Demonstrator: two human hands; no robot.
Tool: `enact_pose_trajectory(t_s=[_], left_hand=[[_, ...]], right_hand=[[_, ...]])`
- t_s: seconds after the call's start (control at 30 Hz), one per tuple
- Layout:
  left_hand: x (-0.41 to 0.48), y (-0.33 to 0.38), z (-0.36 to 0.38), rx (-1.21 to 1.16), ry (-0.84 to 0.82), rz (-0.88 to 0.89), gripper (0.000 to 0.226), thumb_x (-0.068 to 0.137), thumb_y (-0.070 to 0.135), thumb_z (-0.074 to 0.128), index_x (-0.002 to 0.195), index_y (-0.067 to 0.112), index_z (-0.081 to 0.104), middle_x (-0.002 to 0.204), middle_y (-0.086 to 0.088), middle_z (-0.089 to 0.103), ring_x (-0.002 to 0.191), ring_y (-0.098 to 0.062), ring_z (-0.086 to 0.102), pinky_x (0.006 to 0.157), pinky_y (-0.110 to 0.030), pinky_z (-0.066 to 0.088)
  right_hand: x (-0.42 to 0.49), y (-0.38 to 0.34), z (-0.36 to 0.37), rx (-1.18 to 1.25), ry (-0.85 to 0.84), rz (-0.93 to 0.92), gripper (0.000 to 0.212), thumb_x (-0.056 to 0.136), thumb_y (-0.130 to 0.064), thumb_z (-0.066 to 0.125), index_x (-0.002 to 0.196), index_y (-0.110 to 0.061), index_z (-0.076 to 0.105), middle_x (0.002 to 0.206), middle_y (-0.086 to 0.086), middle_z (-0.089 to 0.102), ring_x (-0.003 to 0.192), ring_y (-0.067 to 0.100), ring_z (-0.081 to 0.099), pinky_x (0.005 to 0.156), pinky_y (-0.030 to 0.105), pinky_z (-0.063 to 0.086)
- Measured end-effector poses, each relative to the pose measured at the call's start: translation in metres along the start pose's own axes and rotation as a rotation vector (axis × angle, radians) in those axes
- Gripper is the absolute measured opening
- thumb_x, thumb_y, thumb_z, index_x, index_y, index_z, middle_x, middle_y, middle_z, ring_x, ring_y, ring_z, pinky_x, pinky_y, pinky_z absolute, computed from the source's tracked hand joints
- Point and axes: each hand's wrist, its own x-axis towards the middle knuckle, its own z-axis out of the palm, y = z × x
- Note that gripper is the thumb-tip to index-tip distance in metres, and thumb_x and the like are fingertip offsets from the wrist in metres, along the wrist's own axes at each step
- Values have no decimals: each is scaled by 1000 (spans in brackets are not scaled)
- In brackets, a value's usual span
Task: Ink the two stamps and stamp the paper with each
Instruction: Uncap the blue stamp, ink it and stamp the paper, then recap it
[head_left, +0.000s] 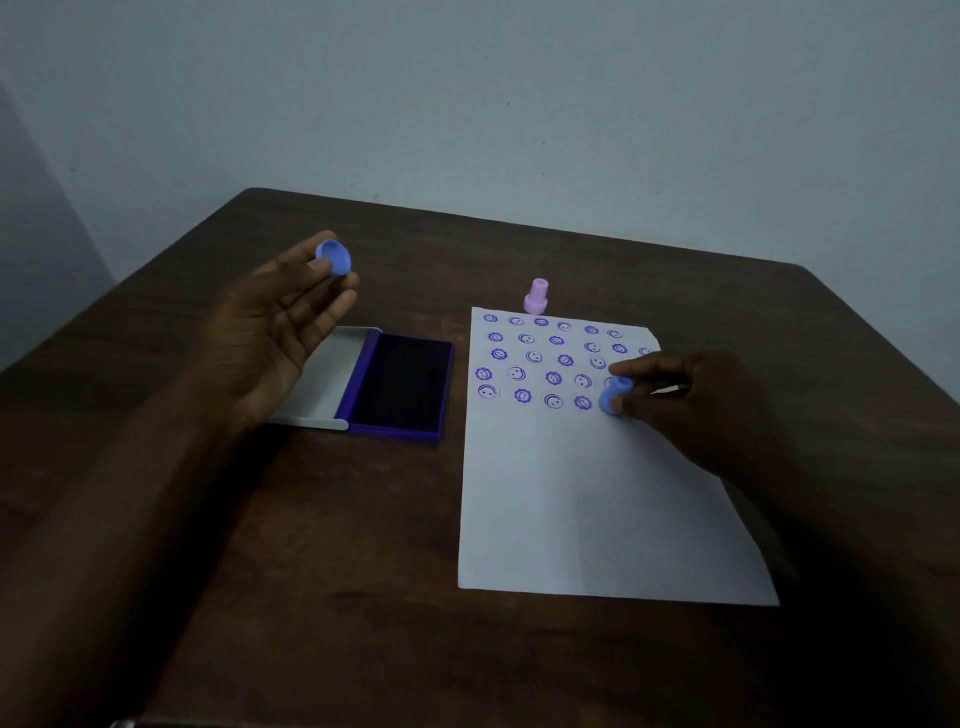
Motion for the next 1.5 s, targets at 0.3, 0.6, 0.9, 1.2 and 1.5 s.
enact_pose_trajectory(t_s=[0.3,0.6,0.9,1.2,1.5], left_hand=[[-1,0,1,8,-3,-4,23,94,10,54,111,22,66,93,4,79,87,-6,74,75,-16,57],[0,-1,1,-1,-2,-8,25,94,10,55,114,20,65,94,3,78,88,-7,74,75,-16,57],[1,-1,2,-11,-18,-21,25,94,8,54,112,19,67,94,1,79,88,-9,75,76,-17,58],[1,-2,1,-16,-27,-21,26,92,8,55,112,19,67,97,0,79,88,-9,75,75,-18,58],[-2,1,4,-8,-19,-22,27,93,7,53,113,20,66,98,1,78,86,-9,75,72,-17,58]], right_hand=[[5,-4,0,-174,-14,-59,16,77,-34,81,90,-28,78,63,-16,64,52,-3,56,56,18,37],[18,-12,-4,-274,-170,-24,15,78,-29,82,92,-26,76,78,-12,67,52,-17,52,47,4,36],[23,-13,-5,-201,-176,38,16,74,-30,85,87,-25,77,84,-4,75,61,5,50,56,23,34],[25,-11,-4,-177,-181,56,14,73,-29,85,81,-28,75,86,-5,75,80,10,62,67,19,42],[15,-8,-6,-242,-123,-27,16,75,-35,83,89,-32,75,87,-16,70,86,6,63,68,15,42]])
